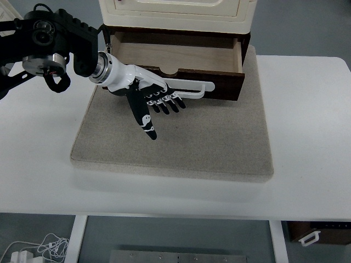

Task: Close drawer under combined cabinet
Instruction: 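Push the drawer front with the left hand into the cabinet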

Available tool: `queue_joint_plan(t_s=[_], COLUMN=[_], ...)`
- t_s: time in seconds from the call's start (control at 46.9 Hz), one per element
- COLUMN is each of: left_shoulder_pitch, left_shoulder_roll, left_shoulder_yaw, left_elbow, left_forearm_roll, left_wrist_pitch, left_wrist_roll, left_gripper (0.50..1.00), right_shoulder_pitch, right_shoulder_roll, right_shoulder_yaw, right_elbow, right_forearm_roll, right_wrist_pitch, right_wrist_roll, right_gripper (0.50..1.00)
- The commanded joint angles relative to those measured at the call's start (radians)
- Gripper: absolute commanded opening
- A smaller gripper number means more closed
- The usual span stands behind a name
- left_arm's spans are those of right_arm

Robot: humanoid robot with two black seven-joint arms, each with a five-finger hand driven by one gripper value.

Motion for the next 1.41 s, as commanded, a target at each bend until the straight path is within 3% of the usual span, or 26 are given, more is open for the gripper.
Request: queue_joint_plan(t_s=[0.0,1.386], left_shoulder_pitch=[0.003,0.007], left_shoulder_roll=[-0.024,-0.156], left_shoulder_yaw=[-0.003,-0.06], left_elbow=[0.019,0.298], left_forearm_roll=[0.029,0.091], left_wrist_pitch=[0.001,0.003], left_wrist_roll=[0.0,-0.017], left_gripper=[1.0,1.0], right_shoulder_pitch=[0.0,0.0], right_shoulder_roll=[0.0,0.0], right_shoulder_yaw=[0.0,0.0], right_elbow=[0.0,0.0], right_forearm_roll=[0.0,0.0], right_wrist_pitch=[0.0,0.0], right_wrist_roll=[0.0,0.0], right_gripper=[0.952,0.952])
